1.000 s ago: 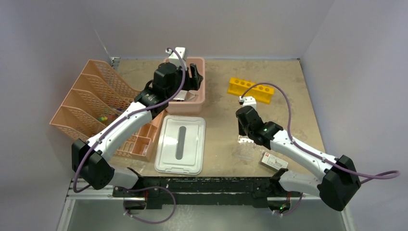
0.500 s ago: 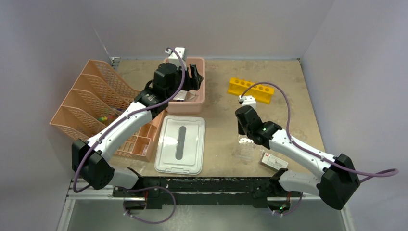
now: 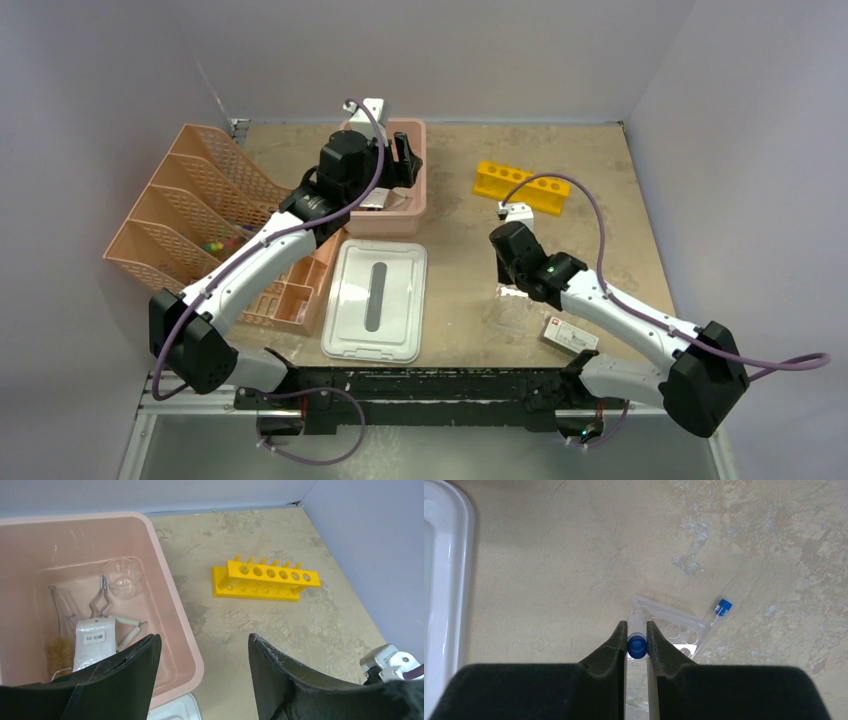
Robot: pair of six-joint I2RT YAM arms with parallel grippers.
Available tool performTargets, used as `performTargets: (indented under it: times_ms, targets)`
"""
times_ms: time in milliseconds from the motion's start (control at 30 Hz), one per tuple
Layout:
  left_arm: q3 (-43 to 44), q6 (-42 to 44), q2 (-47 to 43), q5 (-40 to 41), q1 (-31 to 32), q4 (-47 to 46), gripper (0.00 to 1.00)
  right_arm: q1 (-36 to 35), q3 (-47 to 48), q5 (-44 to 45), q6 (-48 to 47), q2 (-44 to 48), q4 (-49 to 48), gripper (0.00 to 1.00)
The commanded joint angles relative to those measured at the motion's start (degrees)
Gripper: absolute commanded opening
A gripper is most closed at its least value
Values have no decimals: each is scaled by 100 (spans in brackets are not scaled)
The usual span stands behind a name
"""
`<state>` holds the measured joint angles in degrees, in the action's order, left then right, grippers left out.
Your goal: Organize the chemistry lab equipment
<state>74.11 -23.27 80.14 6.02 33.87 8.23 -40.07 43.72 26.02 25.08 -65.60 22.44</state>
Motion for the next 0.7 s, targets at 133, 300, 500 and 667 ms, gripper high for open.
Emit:
performTargets:
  times_ms: [133, 300, 500, 667]
  targets:
    - [-43, -73, -84, 34, -3, -195, 63, -8, -263, 342, 48, -143, -657, 2]
    - [-52, -80, -82, 70, -3, -173, 63, -7, -439, 664, 194, -244, -1154, 3]
    - [-58, -117, -86, 101, -3, -181, 63, -1, -407, 1088, 174, -503, -1605, 3]
    - [-57, -109, -87, 133, -8, -181, 63, 1, -405, 1423, 98, -890, -2147, 3]
